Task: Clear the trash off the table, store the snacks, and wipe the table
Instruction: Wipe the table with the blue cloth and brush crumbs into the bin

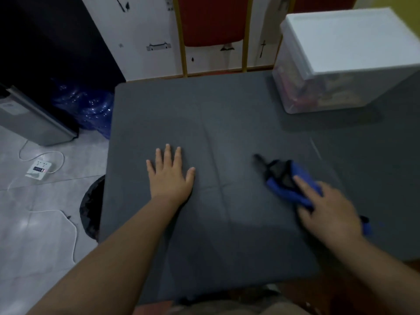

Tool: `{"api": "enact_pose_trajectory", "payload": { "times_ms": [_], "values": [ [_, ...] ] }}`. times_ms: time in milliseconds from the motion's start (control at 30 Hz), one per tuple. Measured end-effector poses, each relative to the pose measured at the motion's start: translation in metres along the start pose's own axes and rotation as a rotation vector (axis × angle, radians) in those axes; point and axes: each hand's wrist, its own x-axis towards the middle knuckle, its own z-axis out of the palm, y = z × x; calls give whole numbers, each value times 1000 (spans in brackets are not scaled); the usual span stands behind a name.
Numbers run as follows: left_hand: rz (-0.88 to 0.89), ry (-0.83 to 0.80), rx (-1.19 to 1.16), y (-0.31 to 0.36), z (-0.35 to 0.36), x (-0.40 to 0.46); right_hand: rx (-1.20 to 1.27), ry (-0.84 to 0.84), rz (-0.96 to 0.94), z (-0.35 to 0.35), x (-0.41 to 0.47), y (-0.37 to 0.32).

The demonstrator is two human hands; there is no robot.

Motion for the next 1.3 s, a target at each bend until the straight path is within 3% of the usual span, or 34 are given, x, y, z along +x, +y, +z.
{"api": "enact_pose_trajectory", "payload": {
  "times_ms": [67, 167, 233, 433, 567, 667, 800, 900, 967, 1067, 1167, 1300],
  "values": [
    [46, -30, 27, 33, 7, -13, -30, 3, 238, -7, 9, 57],
    [107, -57, 62, 85, 20, -33, 117, -32, 571, -13, 25, 108],
    [129, -72, 67, 123, 29, -43, 121, -11, 622, -17, 29, 109],
    [218, -92, 60, 196, 45, -62, 53, 15, -20, -7, -16, 73],
    [214, -95, 59, 228, 52, -68, -13, 25, -140, 3, -59, 126],
    [237, -88, 72, 243, 55, -70, -6, -3, 38, 2, -70, 189],
    [227, -60, 70, 243, 55, -72, 6, -23, 461, -11, -59, 265],
    [226, -51, 60, 243, 53, -71, 106, -55, 664, -19, -30, 275],
    [218, -60, 44, 244, 50, -71, 102, -58, 606, -18, -10, 248],
    [238, -56, 22, 242, 47, -65, 82, -21, 343, -19, 2, 179],
    [277, -69, 1, 238, 44, -57, 79, -90, 91, -17, -8, 115],
    [339, -68, -32, 236, 39, -35, 61, -59, -62, -9, -45, 96]
  ]
}}
